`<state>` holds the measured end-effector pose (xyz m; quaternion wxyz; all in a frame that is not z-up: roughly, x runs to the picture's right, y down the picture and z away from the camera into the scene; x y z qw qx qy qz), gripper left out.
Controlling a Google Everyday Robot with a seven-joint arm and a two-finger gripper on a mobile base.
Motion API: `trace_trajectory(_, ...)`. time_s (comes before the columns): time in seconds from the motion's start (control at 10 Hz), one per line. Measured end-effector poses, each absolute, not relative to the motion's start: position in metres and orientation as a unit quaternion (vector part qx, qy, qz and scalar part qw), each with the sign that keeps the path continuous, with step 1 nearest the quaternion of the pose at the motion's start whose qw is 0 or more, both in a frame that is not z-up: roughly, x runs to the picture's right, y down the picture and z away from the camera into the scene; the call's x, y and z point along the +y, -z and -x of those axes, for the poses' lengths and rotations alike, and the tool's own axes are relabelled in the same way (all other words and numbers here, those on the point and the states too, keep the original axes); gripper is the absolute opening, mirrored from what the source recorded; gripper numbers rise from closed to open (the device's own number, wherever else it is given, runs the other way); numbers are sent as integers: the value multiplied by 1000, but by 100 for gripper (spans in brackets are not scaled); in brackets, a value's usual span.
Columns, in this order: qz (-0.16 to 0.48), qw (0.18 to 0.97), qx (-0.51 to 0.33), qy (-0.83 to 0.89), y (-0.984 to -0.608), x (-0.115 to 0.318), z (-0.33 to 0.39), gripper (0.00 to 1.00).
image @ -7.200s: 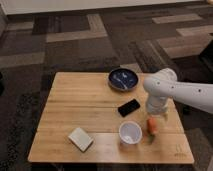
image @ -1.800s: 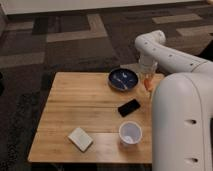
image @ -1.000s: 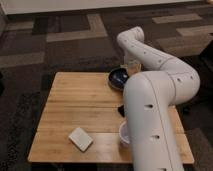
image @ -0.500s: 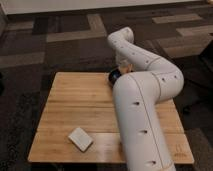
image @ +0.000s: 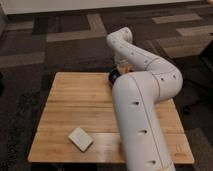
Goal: Place the pepper in the ceramic bowl
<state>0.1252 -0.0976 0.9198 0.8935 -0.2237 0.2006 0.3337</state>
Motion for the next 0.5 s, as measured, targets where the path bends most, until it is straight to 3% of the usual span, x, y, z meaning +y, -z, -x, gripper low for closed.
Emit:
trace_trajectory(0.1,224,894,200,-333,-920,-98,-125,70)
trace_trajectory(0.5,224,894,200,-333,-920,-98,-124,72)
